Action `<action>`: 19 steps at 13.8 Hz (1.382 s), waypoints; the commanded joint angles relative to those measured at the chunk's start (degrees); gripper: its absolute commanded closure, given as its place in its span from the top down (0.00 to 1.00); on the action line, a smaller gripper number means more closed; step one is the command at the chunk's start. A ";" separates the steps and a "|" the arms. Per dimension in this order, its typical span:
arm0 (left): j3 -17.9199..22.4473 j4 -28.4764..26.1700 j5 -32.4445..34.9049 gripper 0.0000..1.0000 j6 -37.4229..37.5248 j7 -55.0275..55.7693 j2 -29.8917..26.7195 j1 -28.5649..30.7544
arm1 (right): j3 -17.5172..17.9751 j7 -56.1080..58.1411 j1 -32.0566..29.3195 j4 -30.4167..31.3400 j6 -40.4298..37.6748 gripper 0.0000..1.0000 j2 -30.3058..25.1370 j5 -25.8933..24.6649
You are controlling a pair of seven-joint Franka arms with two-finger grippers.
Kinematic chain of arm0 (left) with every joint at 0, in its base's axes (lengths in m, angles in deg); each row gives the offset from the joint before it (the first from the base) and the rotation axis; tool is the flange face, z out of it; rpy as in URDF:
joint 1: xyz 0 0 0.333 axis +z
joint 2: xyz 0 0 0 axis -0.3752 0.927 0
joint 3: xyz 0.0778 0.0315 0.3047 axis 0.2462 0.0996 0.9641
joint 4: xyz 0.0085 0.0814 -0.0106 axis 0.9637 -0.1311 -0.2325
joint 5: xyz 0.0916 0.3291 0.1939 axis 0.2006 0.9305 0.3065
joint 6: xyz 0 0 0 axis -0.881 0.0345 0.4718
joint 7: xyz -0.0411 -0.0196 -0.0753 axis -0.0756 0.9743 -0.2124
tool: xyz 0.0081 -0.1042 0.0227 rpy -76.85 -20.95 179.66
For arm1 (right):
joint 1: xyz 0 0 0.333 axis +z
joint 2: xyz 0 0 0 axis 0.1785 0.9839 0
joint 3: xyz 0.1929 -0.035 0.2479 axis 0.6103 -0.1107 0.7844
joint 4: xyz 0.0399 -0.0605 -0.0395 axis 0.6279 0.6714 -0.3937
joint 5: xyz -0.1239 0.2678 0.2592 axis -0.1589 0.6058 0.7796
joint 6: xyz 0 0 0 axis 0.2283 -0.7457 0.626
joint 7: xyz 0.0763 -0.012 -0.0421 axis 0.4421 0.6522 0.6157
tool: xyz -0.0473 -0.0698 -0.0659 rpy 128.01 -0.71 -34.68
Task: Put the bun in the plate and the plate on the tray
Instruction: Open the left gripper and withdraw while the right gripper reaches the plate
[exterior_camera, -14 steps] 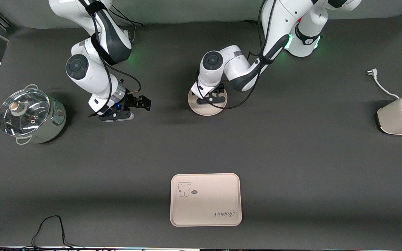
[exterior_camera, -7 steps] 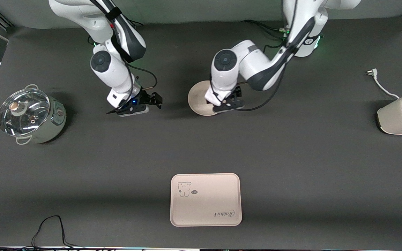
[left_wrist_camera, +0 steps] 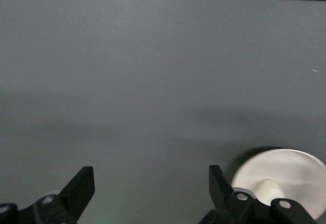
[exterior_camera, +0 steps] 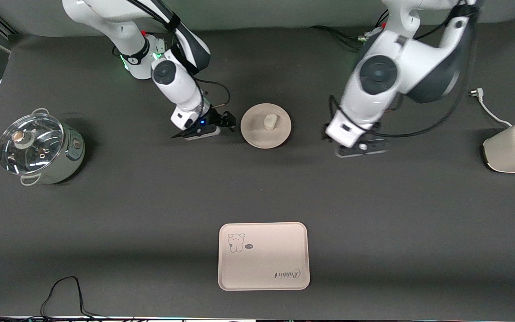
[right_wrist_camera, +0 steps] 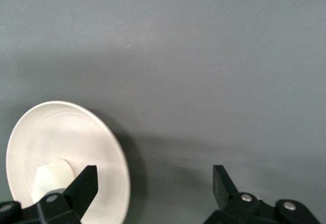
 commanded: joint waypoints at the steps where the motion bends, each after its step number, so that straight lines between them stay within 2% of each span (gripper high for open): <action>1: 8.30 -1.19 -1.80 1.00 1.82 -12.06 -3.55 -0.30 | -0.10 -1.36 2.52 -1.09 5.61 1.00 5.43 1.07; 3: 14.98 -1.11 -3.12 1.00 2.87 -19.53 -4.87 -0.38 | -0.18 -2.15 4.29 -1.09 5.88 1.00 6.84 1.07; 5: 19.21 -0.23 -2.34 1.00 4.97 -21.94 -5.84 0.14 | -0.18 -5.05 6.47 -1.27 6.15 0.98 7.11 1.07; 6: 20.10 1.25 -2.24 1.00 6.72 -22.98 -5.85 1.88 | -0.18 -5.14 6.66 -1.27 6.15 0.90 7.19 0.98; 7: 19.41 2.75 -2.16 1.00 8.39 -24.13 -5.76 4.86 | -0.18 -5.14 6.67 -1.27 6.15 0.77 7.28 0.98; 8: 17.05 3.20 -2.07 1.00 8.76 -24.49 -5.85 8.37 | -0.18 -5.14 6.67 -1.35 6.24 0.63 7.80 0.98; 9: 15.90 3.81 -1.28 1.00 9.28 -25.53 -6.02 10.32 | -0.18 -5.14 6.75 -1.35 6.58 0.54 8.07 0.81; 13: 16.68 9.43 2.24 1.00 15.52 -25.98 -5.93 8.94 | -0.27 -5.14 6.75 -1.44 9.40 0.52 10.44 0.46; 15: 17.47 12.33 2.33 1.00 16.32 -26.42 -6.02 8.23 | -0.27 -5.05 6.75 -1.53 9.40 0.05 10.45 0.37; 16: 17.64 12.95 2.07 1.00 17.10 -26.77 -6.02 8.40 | -0.27 -5.05 6.75 -1.53 9.40 0.00 10.45 0.37; 19: 19.58 13.05 -0.48 1.00 16.58 -30.47 -5.59 8.40 | -0.45 -5.32 6.58 -2.75 9.23 0.00 10.36 0.98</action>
